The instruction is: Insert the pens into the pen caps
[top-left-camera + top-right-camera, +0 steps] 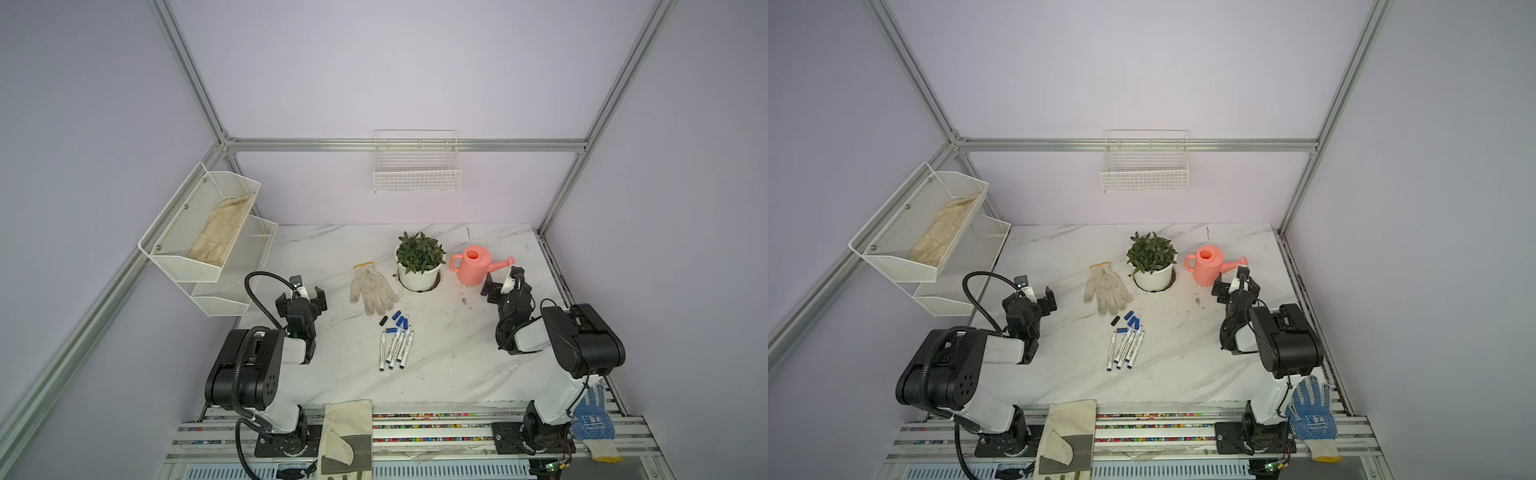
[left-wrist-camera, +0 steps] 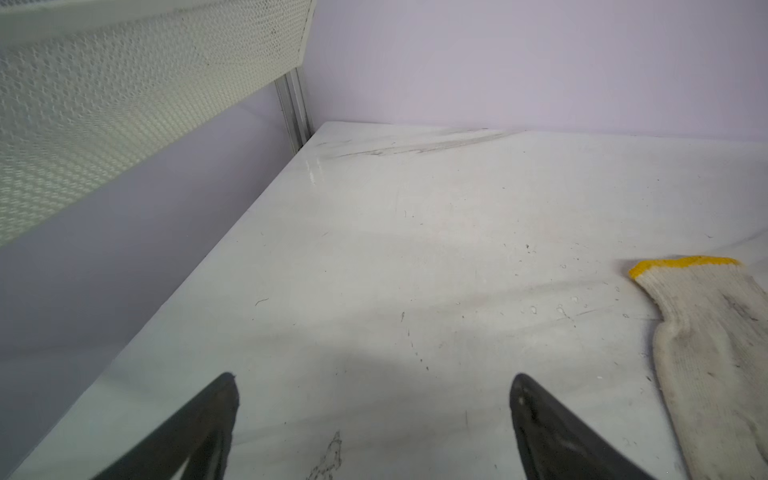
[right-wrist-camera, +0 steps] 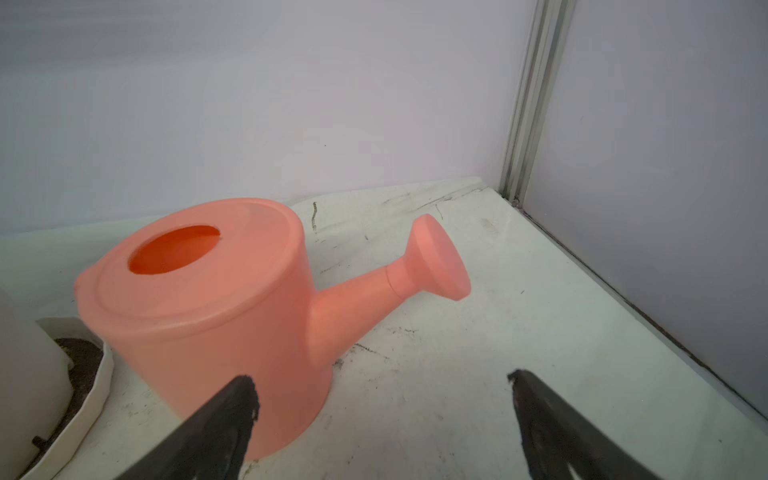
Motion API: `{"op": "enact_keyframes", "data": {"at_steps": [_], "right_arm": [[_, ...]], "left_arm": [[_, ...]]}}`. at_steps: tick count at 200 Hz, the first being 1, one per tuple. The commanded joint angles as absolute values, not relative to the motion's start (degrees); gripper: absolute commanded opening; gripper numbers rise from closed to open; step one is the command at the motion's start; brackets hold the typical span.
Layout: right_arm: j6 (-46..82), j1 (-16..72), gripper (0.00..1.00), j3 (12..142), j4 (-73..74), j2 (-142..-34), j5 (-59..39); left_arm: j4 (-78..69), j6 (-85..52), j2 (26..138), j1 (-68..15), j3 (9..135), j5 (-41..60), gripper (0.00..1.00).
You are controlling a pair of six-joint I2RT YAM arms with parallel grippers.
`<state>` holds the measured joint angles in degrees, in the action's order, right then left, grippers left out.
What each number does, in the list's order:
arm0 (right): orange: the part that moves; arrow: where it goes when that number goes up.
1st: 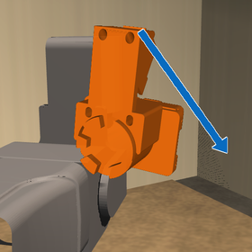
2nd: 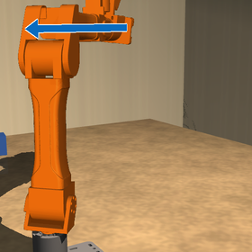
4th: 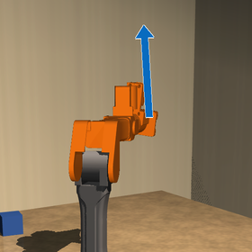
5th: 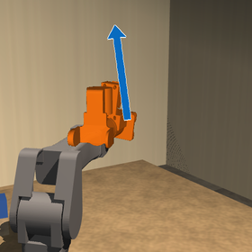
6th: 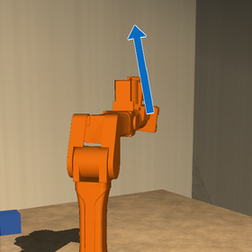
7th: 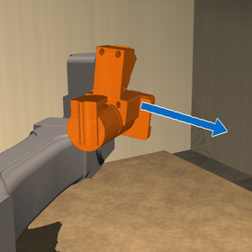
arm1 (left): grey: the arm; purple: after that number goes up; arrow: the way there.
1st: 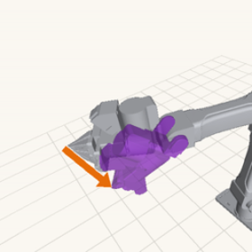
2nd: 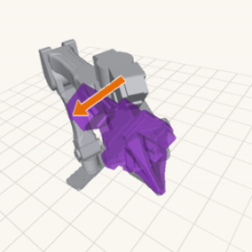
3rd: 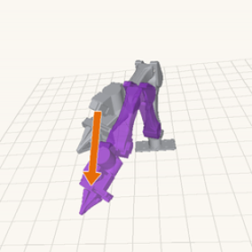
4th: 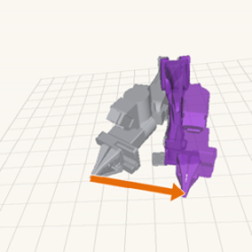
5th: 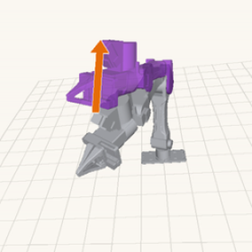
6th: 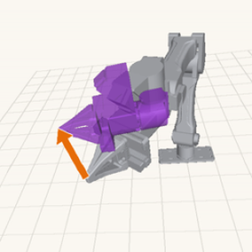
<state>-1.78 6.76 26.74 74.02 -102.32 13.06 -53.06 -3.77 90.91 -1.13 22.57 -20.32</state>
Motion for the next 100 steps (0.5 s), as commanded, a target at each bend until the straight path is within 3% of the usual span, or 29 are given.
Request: {"op": "enact_keyframes", "data": {"at_steps": [1,100], "right_arm": [[-1.8,6.5,0.97,27.0,75.5,-101.8,13.1],[-1.9,6.5,0.97,26.7,75.5,-101.6,13.2]], "left_arm": [[-56.2,-3.1,90.1,-0.7,20.9,-20.2,1.0],[-56.2,-3.1,90.1,-0.7,20.9,-20.2,1.0]]}}
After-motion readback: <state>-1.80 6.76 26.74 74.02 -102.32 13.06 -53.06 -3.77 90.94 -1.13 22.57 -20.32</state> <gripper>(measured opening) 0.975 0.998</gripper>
